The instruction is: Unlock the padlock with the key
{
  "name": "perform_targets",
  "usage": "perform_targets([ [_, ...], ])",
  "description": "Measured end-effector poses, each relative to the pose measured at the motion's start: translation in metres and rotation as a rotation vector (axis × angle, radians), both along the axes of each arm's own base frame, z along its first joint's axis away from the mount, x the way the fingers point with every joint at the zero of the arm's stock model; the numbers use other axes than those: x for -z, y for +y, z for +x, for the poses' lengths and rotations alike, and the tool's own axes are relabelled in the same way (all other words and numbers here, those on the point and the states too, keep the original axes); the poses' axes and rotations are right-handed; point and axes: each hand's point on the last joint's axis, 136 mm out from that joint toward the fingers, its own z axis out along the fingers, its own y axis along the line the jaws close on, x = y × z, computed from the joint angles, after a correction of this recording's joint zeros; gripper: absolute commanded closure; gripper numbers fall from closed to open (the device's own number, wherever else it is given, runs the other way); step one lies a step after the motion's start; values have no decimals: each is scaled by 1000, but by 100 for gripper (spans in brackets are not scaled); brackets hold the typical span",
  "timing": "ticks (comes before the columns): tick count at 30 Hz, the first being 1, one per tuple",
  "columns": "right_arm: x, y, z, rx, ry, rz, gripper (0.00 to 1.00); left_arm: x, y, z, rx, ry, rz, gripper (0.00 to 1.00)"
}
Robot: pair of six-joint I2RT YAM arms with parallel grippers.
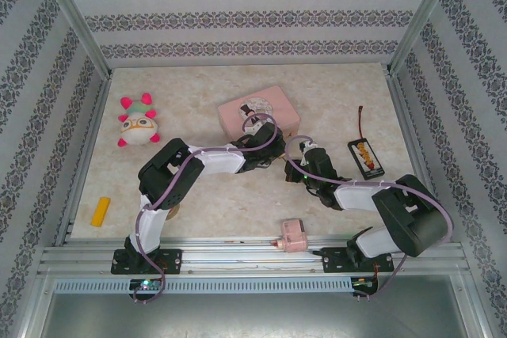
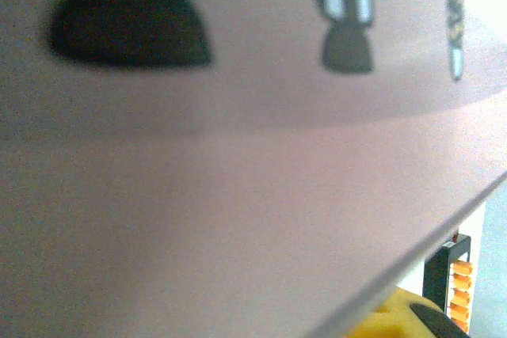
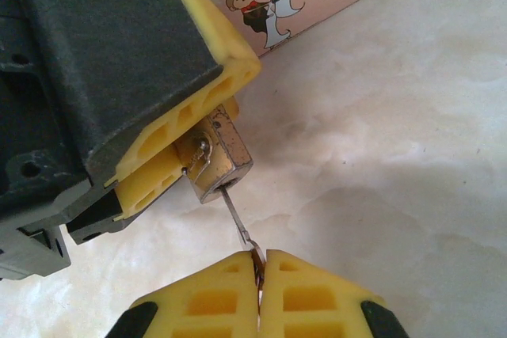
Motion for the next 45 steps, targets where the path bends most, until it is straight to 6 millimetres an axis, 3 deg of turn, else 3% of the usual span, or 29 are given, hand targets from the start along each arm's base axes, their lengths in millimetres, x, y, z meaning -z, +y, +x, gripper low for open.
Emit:
perform_targets([
  [18,-5,-6,6,61,-18,21,100,-3,-1,2,-14,-3,-27,92],
  [45,2,0,13,-11,10,128,100,-4,1,10,-29,-13,-42,93],
])
